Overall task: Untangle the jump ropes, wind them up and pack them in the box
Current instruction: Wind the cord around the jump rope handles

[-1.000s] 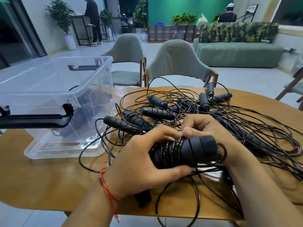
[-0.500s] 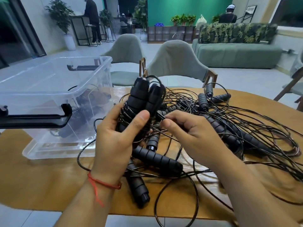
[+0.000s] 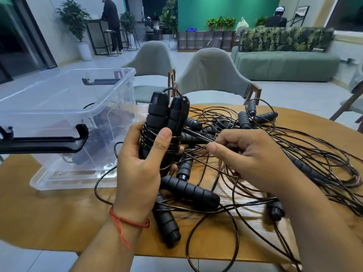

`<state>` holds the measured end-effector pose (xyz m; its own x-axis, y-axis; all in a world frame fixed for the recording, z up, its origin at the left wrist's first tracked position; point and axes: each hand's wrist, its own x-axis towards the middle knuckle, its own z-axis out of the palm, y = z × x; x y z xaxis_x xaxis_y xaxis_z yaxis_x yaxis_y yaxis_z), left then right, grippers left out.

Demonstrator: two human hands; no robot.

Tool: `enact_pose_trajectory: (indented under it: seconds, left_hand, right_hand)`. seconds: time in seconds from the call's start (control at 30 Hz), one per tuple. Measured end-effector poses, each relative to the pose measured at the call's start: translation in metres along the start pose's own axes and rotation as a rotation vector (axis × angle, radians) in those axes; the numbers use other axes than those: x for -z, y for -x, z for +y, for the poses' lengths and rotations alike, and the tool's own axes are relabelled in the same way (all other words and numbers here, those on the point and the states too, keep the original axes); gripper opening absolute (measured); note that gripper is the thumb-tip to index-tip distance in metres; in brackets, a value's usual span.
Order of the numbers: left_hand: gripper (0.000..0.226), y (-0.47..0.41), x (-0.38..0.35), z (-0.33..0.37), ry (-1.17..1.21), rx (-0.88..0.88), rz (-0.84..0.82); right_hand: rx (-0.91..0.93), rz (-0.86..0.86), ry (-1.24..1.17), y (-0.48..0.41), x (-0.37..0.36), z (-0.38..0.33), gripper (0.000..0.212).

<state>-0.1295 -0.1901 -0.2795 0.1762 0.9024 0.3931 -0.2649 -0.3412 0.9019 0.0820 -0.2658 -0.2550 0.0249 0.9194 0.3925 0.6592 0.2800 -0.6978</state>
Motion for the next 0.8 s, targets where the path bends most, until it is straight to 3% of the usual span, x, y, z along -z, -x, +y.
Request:
enact_pose_trajectory:
  seconds: [0.2,0.27,0.37,0.53,0.63,0.8]
  left_hand:
    - [0.068,-0.002,-0.001,0.007,0.375,0.161,0.015]
    - [0.053,-0.005,0.002,0.005,0.334,0.149,0.03]
    - [0.03,-0.009,0.005,-0.001,0.153,0.067,0.092]
    - [0.047,-0.01,0.013,-0.01,-0.429,-0.174,0.166]
    - [0.058,-0.007,0.011,-0.011,-0.652,-0.24,0.082]
    - [0.07,0.005,0.001,-0.015,-0.942,-0.274,-0.014]
  right_hand:
    - [0.001,-0.072,-0.093,0.003,0.008,-0.004,0.032]
    - [0.024,-0.065,-0.124,0.004,0.006,-0.007,0.026]
    - [0.061,-0.082,-0.048,0.005,0.003,-0.011,0.017]
    - [0.139,-0.068,0.181,0.003,-0.007,-0.017,0.016]
    - [0.161,0.045,0.259,0.001,-0.012,-0.02,0.019]
    - [0.208,0.026,0.336,-0.001,-0.031,-0.02,0.026]
